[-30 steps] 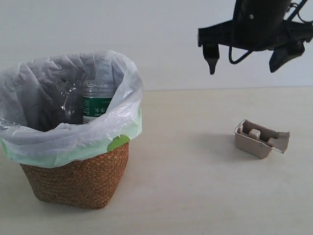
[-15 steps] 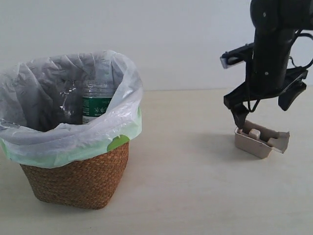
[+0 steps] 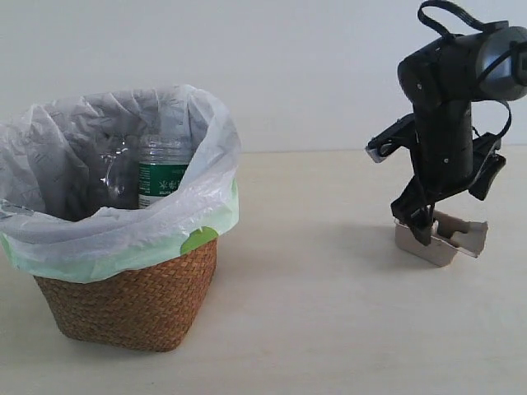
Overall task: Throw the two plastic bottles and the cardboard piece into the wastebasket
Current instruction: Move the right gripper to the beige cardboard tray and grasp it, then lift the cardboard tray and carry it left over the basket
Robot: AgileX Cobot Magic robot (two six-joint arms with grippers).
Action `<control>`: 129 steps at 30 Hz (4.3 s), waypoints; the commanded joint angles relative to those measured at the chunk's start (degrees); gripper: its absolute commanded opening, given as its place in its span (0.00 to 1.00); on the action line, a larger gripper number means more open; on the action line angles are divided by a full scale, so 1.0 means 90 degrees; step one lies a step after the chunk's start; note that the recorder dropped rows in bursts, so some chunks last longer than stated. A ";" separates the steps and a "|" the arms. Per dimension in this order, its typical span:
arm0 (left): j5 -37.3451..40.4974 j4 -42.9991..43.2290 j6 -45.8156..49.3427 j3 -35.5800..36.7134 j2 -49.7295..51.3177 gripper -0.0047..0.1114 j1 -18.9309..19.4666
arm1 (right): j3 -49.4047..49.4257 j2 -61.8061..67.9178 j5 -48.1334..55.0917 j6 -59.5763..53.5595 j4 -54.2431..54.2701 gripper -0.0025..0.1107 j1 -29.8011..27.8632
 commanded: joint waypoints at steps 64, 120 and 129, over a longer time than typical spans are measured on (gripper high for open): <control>-0.0040 -0.0013 -0.0056 -0.0024 -0.0020 0.97 0.0015 | -0.0220 -0.2246 -0.1839 -0.0221 0.7689 0.02 0.1163; -0.0040 -0.0013 -0.0056 -0.0024 -0.0020 0.97 0.0015 | -0.0221 -0.3368 0.0455 0.4270 -0.0152 0.02 0.0618; -0.0040 -0.0013 -0.0056 -0.0024 -0.0020 0.97 0.0015 | -0.0063 -0.2711 -0.0440 0.0560 0.9102 0.04 0.0843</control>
